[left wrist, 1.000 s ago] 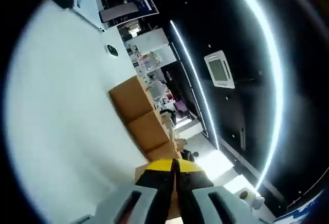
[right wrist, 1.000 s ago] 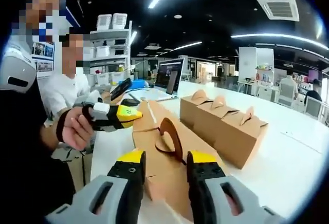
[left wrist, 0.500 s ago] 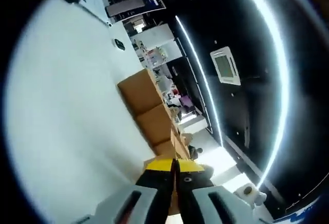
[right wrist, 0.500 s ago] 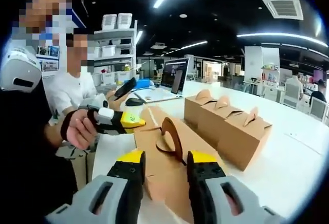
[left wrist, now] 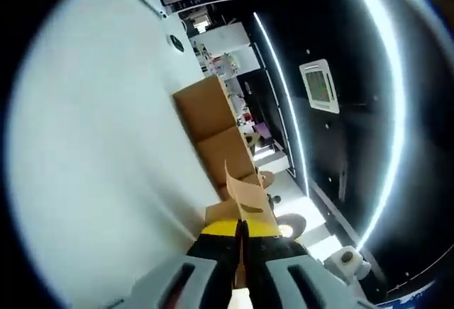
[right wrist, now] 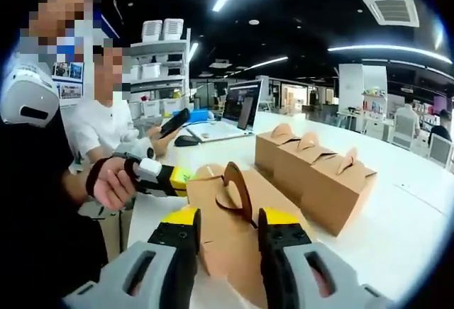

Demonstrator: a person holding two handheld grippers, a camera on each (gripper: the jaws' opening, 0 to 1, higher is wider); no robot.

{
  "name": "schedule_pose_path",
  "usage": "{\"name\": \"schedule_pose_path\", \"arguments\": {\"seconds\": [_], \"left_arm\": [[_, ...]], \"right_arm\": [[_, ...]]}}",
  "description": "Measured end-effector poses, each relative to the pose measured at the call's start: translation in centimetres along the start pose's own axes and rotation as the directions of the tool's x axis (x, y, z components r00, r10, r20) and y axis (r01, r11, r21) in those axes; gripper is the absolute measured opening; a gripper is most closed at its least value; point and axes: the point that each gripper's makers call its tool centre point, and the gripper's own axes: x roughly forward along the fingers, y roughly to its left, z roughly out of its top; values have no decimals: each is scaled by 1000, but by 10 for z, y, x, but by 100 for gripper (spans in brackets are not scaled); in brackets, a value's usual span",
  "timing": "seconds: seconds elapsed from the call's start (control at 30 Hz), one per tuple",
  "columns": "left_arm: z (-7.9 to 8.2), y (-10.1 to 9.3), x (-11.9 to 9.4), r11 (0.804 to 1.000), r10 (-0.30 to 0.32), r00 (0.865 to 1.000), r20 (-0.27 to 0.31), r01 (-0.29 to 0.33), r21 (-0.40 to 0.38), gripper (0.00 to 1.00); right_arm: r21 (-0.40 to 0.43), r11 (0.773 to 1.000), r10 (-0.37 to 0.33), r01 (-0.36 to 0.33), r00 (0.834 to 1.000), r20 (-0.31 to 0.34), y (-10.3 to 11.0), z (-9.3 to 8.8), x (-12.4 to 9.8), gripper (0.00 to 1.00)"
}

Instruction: Pick up one paper box from the group, open the paper box, and remove the item inside

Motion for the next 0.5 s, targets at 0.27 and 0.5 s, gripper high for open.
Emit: {"name": "schedule_pose_path", "arguments": {"seconds": [0.27, 0.5], "left_arm": [[-6, 1, 2, 1000, 3, 1000, -21, -2, 16, 5], [-12, 1, 5, 1000, 8, 999, -36, -7, 24, 5]], "right_arm": [[0, 1000, 6, -6, 1000, 1, 0, 0, 0, 33], [-4, 1000, 13, -13, 1000, -16, 0, 0, 0, 33]]}}
